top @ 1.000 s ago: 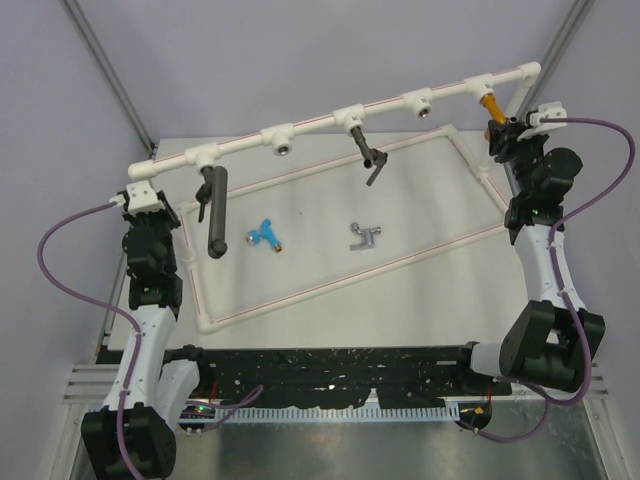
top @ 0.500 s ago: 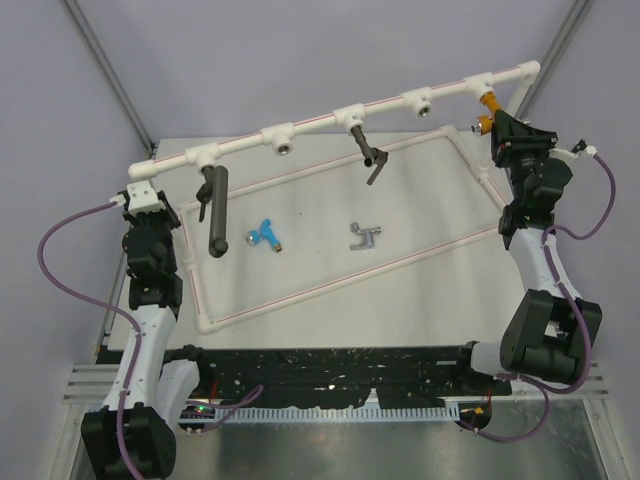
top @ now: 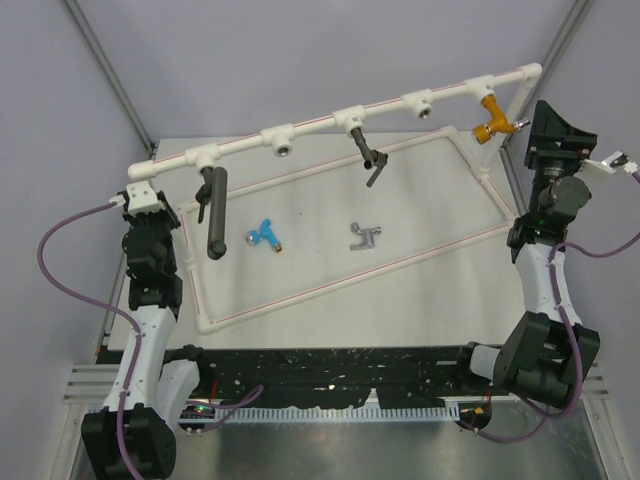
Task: Install the water faucets
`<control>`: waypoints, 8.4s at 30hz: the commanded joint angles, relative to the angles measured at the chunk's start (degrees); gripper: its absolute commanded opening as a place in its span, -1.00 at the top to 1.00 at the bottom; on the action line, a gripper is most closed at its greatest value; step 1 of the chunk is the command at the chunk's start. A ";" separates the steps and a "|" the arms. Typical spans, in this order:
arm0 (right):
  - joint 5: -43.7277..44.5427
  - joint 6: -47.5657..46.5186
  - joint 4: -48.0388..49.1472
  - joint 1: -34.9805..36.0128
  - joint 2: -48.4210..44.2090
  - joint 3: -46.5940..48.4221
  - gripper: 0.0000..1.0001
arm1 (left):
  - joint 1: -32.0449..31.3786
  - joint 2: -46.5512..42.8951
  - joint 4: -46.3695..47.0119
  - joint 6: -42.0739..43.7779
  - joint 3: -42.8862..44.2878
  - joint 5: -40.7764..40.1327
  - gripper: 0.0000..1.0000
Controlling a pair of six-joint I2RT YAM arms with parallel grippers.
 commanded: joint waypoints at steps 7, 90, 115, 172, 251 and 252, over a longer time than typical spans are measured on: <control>-7.11 -54.19 -11.24 -3.61 -8.49 9.37 -0.80 | 0.22 -1.52 4.92 2.01 0.77 -1.37 1.00; -1.34 -0.14 -2.30 6.50 6.19 6.15 0.90 | 0.22 -2.05 5.36 1.84 0.33 -1.63 1.00; -4.91 -33.75 -0.79 -4.75 -4.88 1.56 -0.69 | 0.22 -2.14 5.36 2.36 0.42 -1.90 1.00; -10.73 -152.24 -20.48 9.58 3.02 12.47 -0.57 | 0.22 -2.23 5.28 2.54 0.33 -1.81 1.00; -8.01 -164.69 -43.43 10.01 -9.99 13.61 -0.80 | 0.22 -2.49 5.63 2.89 0.25 -1.81 1.00; -7.31 -165.32 -42.82 10.88 -9.20 13.52 -0.80 | 0.22 -2.57 5.63 2.98 0.33 -1.81 1.00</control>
